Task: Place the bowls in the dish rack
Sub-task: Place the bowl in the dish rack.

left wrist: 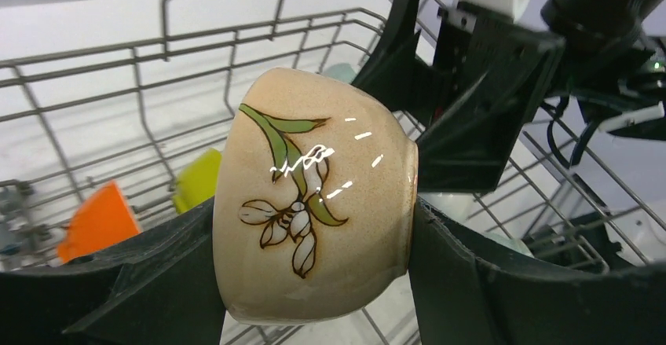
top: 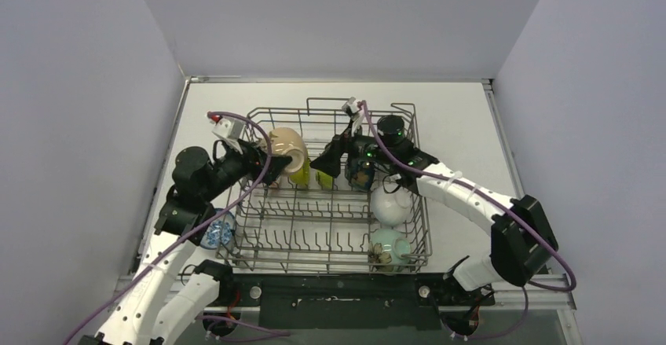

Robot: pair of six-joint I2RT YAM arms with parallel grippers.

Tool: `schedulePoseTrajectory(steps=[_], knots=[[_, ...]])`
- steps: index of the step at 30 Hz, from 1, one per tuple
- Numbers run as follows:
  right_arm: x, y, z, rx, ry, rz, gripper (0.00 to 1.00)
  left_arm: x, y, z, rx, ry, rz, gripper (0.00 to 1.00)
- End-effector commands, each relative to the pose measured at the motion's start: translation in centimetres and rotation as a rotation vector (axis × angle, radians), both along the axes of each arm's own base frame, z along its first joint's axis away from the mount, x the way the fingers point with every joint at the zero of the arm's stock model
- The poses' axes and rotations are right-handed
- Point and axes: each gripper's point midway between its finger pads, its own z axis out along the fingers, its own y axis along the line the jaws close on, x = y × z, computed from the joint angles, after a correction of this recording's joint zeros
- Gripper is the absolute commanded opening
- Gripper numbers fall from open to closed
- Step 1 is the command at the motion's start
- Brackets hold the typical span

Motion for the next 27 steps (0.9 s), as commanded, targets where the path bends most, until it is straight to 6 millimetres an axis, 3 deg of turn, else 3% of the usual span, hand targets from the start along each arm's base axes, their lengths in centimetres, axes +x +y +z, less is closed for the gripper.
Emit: schedulePoseTrajectory(steps=[1,8,15,20,27], knots=[[-0.9,-2.0,6.6,0.140,-0.111,0.032,0.92,-1.4,-3.6,5.0,-0.102,-0.168,-0.143,0.00],[0.3,-7.2,8.7,0.081,-0.159,-0.106,0.90,-2.9,-7.4,3.5,-0.042,-0.181,-0.263,0.00],[-0.2,-10.0,8.8,0.040,-0.154,-0.157,0.90,-5.4,-9.8,2.1,0.022,-0.293,-0.418,0.00],[-2.5,-9.8,8.2,0.032,-0.156,-0.036,0.90,-6.6,-10.4,1.1,0.075,-0.389,-0.509,0.00],[-6.6,-8.5,8.8,0.086,-0.186,0.253,0.93,-9.2,-10.8,0.7,0.135,-0.688,-0.643,0.00]])
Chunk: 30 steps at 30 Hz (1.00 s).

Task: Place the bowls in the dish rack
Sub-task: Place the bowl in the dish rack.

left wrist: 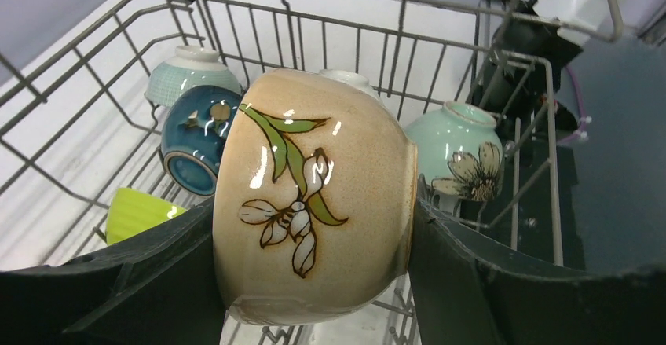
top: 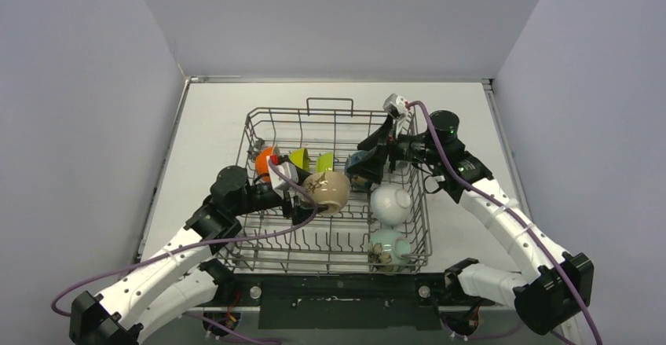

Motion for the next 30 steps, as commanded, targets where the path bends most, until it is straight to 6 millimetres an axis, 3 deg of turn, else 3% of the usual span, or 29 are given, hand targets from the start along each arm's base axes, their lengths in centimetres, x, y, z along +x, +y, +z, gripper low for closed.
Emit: schedulePoseTrajectory(steps=[1,6,11,17,20,23,26,30], knots=[[-3.4,0.7,1.7,0.038,-0.083,0.240,0.93,-2.0,-0.3,5.8,-0.115,-0.404,-0.133,0.00],[-4.8,2.3,1.3,0.037,-0.070,0.371,0.95,-2.7,-0.5,5.1,-0.069,-0.549,-0.202,0.00],[-6.2,4.9,-0.9,-0.031,-0.026,0.478,0.97,-3.1,-0.8,4.9,-0.048,-0.577,-0.250,0.00],[-7.8,5.9,-1.5,-0.017,0.025,0.576,0.81,-3.1,-1.0,4.7,-0.037,-0.577,-0.257,0.00],[-8.5,6.2,-2.2,-0.033,0.044,0.618,0.67,-3.0,-0.9,4.8,-0.035,-0.581,-0.248,0.00],[-8.9,6.2,-3.0,-0.068,0.060,0.648,0.43,-2.7,-0.9,4.8,-0.031,-0.584,-0.230,0.00],[-9.3,6.1,-3.3,-0.082,0.063,0.671,0.33,-2.4,-0.8,4.8,-0.027,-0.585,-0.215,0.00],[-9.4,6.0,-3.5,-0.092,0.063,0.684,0.06,-1.8,-0.6,4.9,-0.021,-0.588,-0.178,0.00]])
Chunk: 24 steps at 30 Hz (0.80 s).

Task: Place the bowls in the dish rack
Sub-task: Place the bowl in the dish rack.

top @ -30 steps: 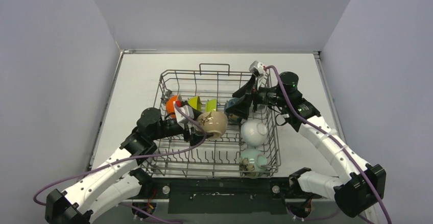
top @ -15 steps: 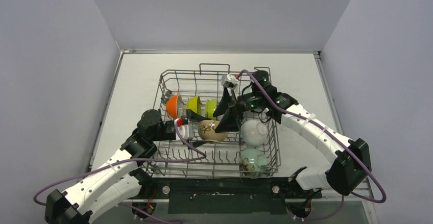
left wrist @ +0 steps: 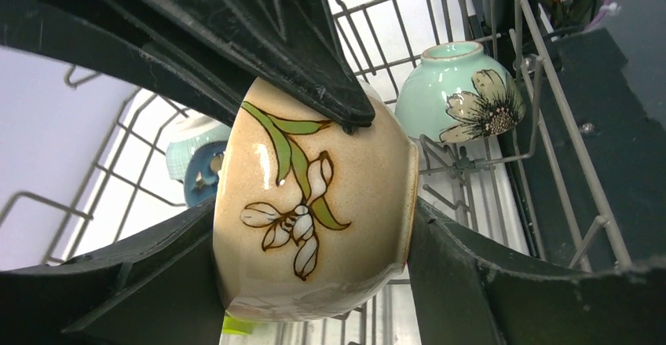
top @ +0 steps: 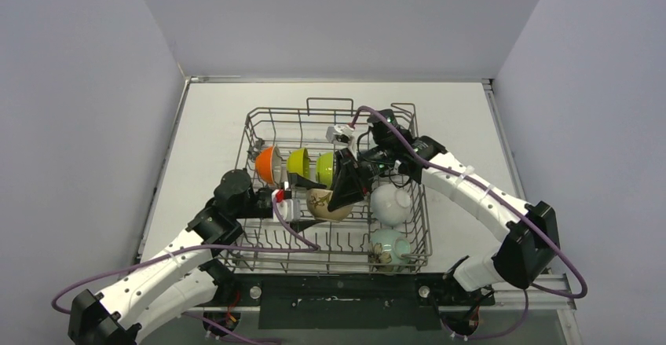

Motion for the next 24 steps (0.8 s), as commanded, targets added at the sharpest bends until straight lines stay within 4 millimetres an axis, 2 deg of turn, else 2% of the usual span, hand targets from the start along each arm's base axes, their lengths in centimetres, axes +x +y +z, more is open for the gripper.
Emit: schedulePoseTrajectory(steps=[1,3,4,5,7,9,14,16,20,24], knots=[[0.7,0.2,-0.6,0.006,-0.094,0.006,0.05,0.7,0.0,6.2,-0.146,-0.159,0.037,0.03],[0.7,0.1,-0.6,0.004,-0.096,0.000,0.05,1.1,0.3,6.4,-0.150,-0.163,0.073,0.08],[0.8,0.1,-0.5,0.004,-0.096,-0.006,0.05,1.3,0.6,6.4,-0.152,-0.170,0.095,0.20],[0.8,0.1,-0.5,0.002,-0.093,-0.014,0.05,1.6,0.8,6.5,-0.155,-0.176,0.116,0.26],[1.3,0.1,-0.5,-0.009,-0.095,-0.048,0.05,1.8,1.3,6.6,-0.162,-0.192,0.152,0.30],[1.8,0.2,-0.5,-0.014,-0.090,-0.093,0.05,2.3,1.8,6.6,-0.165,-0.201,0.194,0.51],[2.7,0.3,-0.6,-0.011,-0.055,-0.199,0.05,2.8,2.6,6.2,-0.168,-0.213,0.252,0.70],[2.7,0.3,-0.8,-0.003,-0.035,-0.216,0.05,3.1,2.7,5.8,-0.165,-0.208,0.270,0.74],[2.4,0.1,-1.3,-0.005,-0.014,-0.219,0.05,3.5,2.9,5.0,-0.140,-0.204,0.290,0.97],[2.7,0.0,-2.0,-0.030,-0.003,-0.241,0.05,3.8,2.8,4.3,-0.102,-0.206,0.291,0.96]])
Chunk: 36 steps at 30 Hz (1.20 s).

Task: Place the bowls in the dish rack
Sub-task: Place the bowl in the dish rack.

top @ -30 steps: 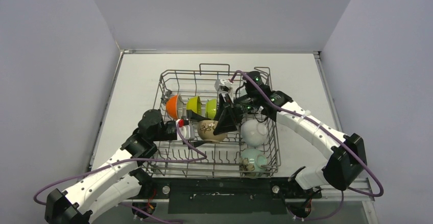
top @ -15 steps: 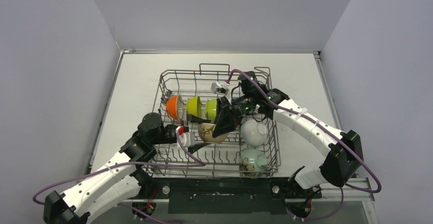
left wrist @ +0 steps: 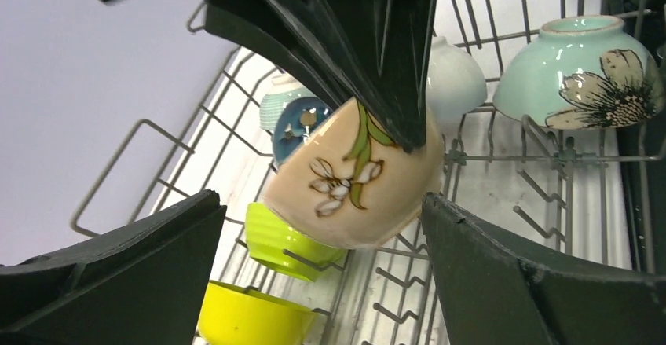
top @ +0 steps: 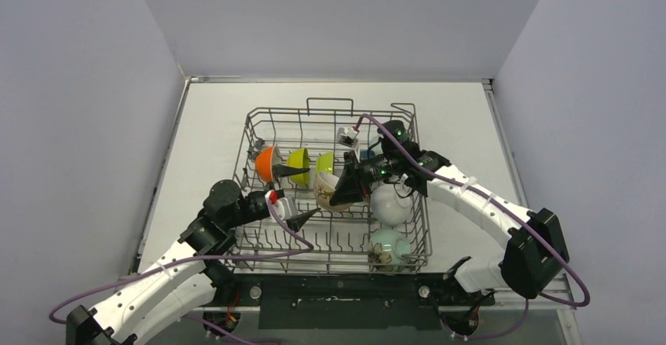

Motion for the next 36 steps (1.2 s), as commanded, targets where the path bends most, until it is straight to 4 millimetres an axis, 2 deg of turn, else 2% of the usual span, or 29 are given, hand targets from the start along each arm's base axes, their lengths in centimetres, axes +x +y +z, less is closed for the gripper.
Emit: schedulePoseTrajectory(steps=[1,6,10,14,19,25,28,33,36], knots=[[1.2,0.2,0.7,0.019,-0.056,-0.056,0.05,1.0,0.4,4.2,-0.070,-0.116,0.050,0.96],[2.4,0.0,1.0,-0.016,-0.032,-0.177,0.05,1.0,0.8,4.6,-0.067,-0.109,0.071,0.96],[3.3,-0.6,2.3,0.011,-0.011,-0.342,0.05,0.5,0.9,5.6,-0.140,-0.048,0.075,0.96],[4.4,-1.6,4.6,0.104,0.028,-0.534,0.05,-0.3,0.7,6.5,-0.243,0.045,0.058,0.96],[4.5,-2.9,7.3,0.244,0.135,-0.677,0.05,-0.8,0.6,6.8,-0.346,0.140,0.044,0.96],[3.7,-4.2,9.2,0.388,0.320,-0.780,0.05,0.5,1.4,6.6,-0.403,0.206,0.139,0.97],[2.6,-3.3,9.0,0.399,0.346,-0.771,0.05,0.8,1.5,6.6,-0.425,0.234,0.162,0.97],[0.0,-0.6,6.9,0.330,0.356,-0.773,0.05,0.9,1.8,7.6,-0.516,0.264,0.171,0.97],[-1.1,0.9,5.3,0.273,0.338,-0.770,0.05,1.5,2.3,8.1,-0.589,0.352,0.219,0.98]])
